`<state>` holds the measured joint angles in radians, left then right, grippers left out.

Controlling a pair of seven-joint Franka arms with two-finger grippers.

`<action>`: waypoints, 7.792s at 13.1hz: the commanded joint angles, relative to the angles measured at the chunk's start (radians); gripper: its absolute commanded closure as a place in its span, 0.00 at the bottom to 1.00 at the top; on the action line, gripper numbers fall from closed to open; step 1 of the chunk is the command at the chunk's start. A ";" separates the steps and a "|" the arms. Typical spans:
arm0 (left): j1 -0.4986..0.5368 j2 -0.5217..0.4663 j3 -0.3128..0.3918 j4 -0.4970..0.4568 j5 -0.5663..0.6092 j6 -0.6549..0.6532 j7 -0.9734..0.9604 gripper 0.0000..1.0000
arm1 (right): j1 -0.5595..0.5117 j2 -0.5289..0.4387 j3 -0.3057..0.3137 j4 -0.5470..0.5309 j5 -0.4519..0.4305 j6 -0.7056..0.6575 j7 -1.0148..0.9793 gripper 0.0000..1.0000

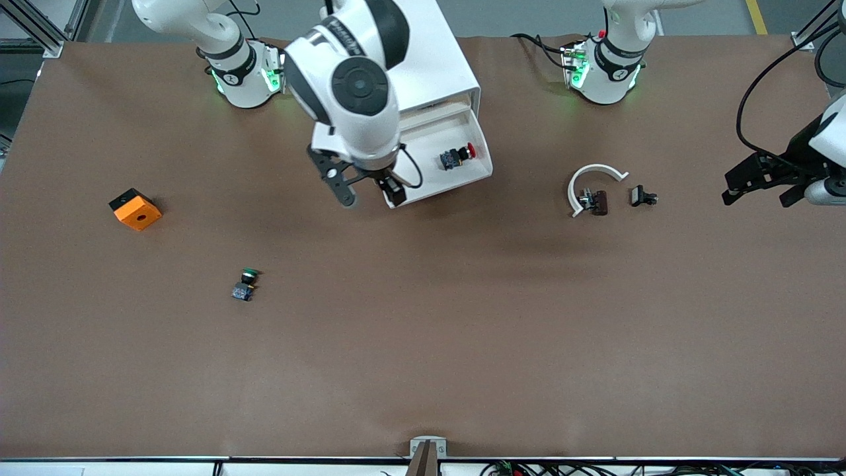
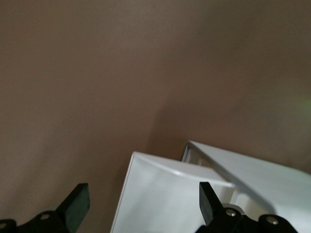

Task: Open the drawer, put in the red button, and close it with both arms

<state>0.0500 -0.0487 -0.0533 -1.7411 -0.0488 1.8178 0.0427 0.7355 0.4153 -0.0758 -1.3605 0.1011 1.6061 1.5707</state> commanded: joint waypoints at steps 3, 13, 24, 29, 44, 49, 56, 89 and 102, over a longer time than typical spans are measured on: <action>-0.047 0.064 -0.019 0.017 0.018 0.050 -0.117 0.00 | -0.155 -0.059 0.001 -0.008 -0.003 -0.074 -0.363 0.00; -0.307 0.352 -0.105 0.041 0.042 0.184 -0.647 0.00 | -0.586 -0.144 -0.007 -0.006 -0.107 -0.195 -1.386 0.00; -0.555 0.536 -0.115 0.115 0.070 0.189 -0.977 0.00 | -0.768 -0.145 0.001 0.061 -0.158 -0.195 -1.723 0.00; -0.636 0.538 -0.115 0.115 -0.034 0.196 -0.980 0.00 | -0.771 -0.142 0.001 0.064 -0.129 -0.186 -1.721 0.00; -0.765 0.590 -0.120 0.114 -0.071 0.239 -1.037 0.00 | -0.774 -0.561 0.001 -0.284 -0.112 -0.115 -1.724 0.00; -0.826 0.610 -0.120 0.115 -0.112 0.239 -1.089 0.00 | -0.774 -0.563 -0.002 -0.278 -0.110 -0.127 -1.720 0.00; -0.858 0.656 -0.122 0.150 -0.189 0.238 -1.093 0.00 | -0.778 -0.561 -0.001 -0.278 -0.064 -0.127 -1.632 0.00; -0.166 0.291 -0.109 0.327 -0.163 -0.383 -0.449 0.00 | -0.777 -0.566 0.004 -0.276 -0.112 -0.172 -1.671 0.00; 0.143 0.127 -0.118 0.319 0.081 -0.281 0.065 0.00 | -0.780 -0.576 -0.004 -0.278 -0.103 -0.152 -1.675 0.00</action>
<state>0.1921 0.1213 -0.1519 -1.3912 0.0179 1.5026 0.0971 -0.0279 -0.1428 -0.0889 -1.6274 -0.0014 1.4448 -0.0893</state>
